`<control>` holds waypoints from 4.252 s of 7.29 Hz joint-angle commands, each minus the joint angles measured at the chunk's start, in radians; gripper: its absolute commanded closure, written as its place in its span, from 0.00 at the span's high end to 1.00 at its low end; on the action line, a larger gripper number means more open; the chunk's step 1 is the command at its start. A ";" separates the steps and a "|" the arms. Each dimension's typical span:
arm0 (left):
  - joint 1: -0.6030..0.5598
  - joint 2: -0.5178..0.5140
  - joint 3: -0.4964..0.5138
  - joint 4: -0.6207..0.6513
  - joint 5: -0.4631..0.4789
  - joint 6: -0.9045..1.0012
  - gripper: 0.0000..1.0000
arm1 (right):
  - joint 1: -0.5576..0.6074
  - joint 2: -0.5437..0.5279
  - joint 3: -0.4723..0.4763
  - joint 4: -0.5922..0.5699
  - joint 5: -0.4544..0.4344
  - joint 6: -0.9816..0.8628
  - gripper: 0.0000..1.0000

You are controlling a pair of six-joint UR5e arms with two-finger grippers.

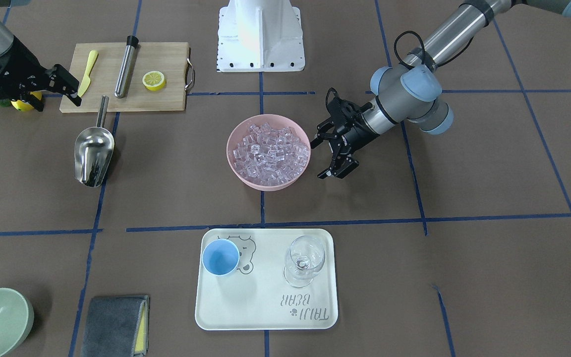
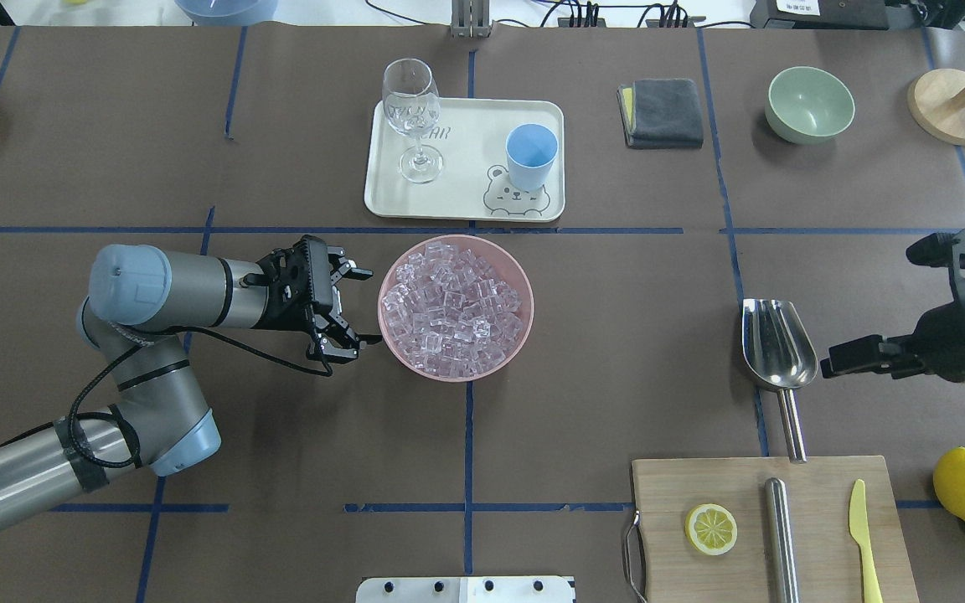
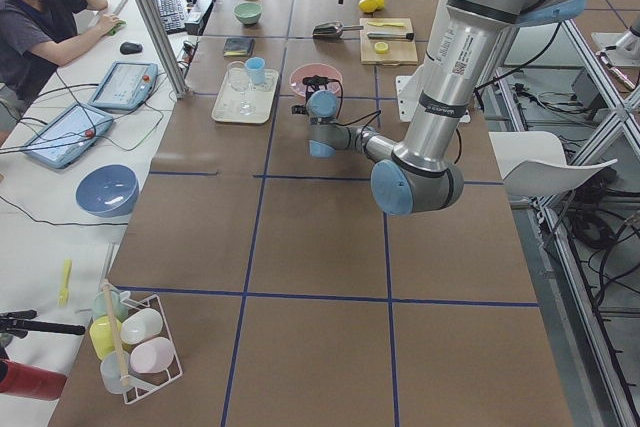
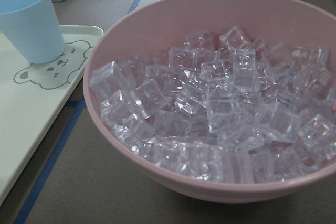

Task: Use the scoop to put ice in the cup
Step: 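Move the right gripper to the metal scoop and grasp its handle, then lift the scoop with the right gripper and carry it over the pink bowl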

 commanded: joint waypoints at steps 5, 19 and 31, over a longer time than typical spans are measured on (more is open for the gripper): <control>0.000 -0.002 0.000 -0.001 0.000 0.000 1.00 | -0.326 -0.003 -0.020 0.008 -0.276 0.218 0.81; 0.000 -0.002 -0.001 -0.001 0.000 0.000 1.00 | -0.275 0.029 -0.001 -0.004 -0.268 0.190 0.00; 0.001 -0.002 0.002 0.001 0.000 -0.008 1.00 | -0.275 0.869 0.084 -1.215 -0.280 -0.797 0.00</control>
